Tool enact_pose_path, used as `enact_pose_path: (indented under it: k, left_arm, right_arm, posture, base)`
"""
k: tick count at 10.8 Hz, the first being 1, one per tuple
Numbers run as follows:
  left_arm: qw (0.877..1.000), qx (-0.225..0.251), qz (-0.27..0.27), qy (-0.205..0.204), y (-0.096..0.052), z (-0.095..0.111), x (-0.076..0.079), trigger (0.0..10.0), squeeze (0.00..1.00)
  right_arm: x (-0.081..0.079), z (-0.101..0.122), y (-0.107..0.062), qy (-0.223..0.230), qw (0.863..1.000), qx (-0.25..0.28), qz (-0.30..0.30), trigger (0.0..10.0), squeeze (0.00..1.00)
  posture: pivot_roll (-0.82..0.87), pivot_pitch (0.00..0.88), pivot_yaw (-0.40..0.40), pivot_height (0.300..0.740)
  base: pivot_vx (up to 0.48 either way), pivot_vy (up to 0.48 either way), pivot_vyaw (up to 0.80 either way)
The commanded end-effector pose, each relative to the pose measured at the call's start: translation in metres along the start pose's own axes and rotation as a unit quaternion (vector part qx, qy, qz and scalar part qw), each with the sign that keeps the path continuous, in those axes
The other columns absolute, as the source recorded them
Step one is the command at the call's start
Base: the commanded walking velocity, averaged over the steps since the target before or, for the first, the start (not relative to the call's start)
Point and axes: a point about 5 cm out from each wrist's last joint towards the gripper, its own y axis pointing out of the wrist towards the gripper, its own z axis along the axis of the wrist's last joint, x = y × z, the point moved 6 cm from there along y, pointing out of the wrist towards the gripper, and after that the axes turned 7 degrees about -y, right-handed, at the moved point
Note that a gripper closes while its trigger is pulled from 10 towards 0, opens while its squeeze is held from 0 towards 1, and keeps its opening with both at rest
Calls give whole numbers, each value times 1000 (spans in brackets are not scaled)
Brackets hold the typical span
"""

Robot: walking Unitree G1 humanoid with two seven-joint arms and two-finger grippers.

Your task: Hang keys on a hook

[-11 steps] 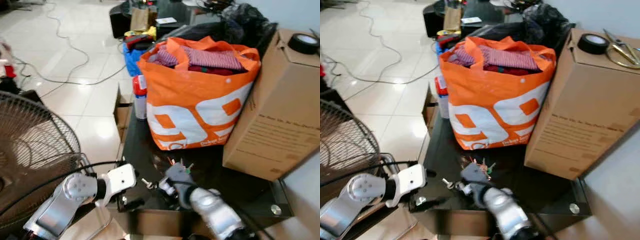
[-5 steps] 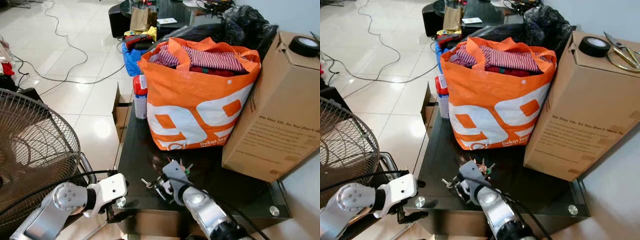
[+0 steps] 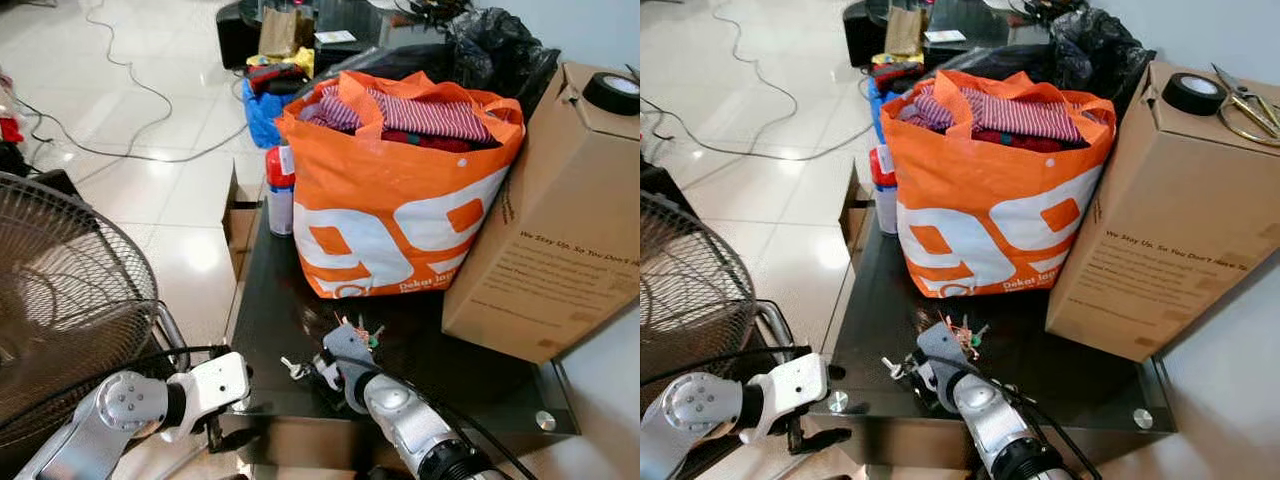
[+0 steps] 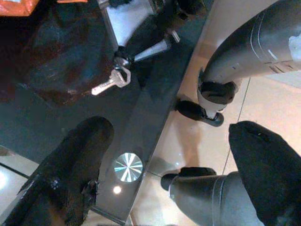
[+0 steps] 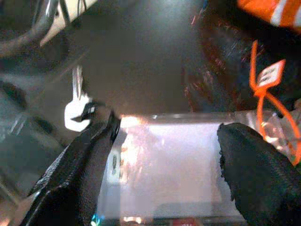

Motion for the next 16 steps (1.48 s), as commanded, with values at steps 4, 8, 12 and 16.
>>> enact_pose_path:
  k: [4, 8, 12, 16]
  left_arm:
    - [1000, 7, 6, 4, -5, 9, 0, 10000, 0]
    - [1000, 4, 1, 4, -15, 12, 7, 10000, 0]
    - [1000, -10, -7, -7, -23, 4, 18, 10000, 0]
    - [1000, -12, -6, -15, -20, -2, 20, 10000, 0]
  right_arm:
    - [-44, 27, 2, 31, 994, 58, 90, 8784, 0]
    - [-65, 29, 3, 38, 992, 66, 105, 6039, 0]
    - [-80, 21, 4, 18, 992, 49, 119, 3176, 0]
    - [-83, 19, 3, 15, 990, 46, 133, 0, 0]
  posture:
    - [-29, 57, -33, 740]
    - [-7, 94, -30, 740]
    - [2, 122, -31, 740]
    - [2, 121, -38, 740]
  base:
    - [0, 0, 0]
    - [0, 0, 0]
    - [0, 0, 0]
    - [0, 0, 0]
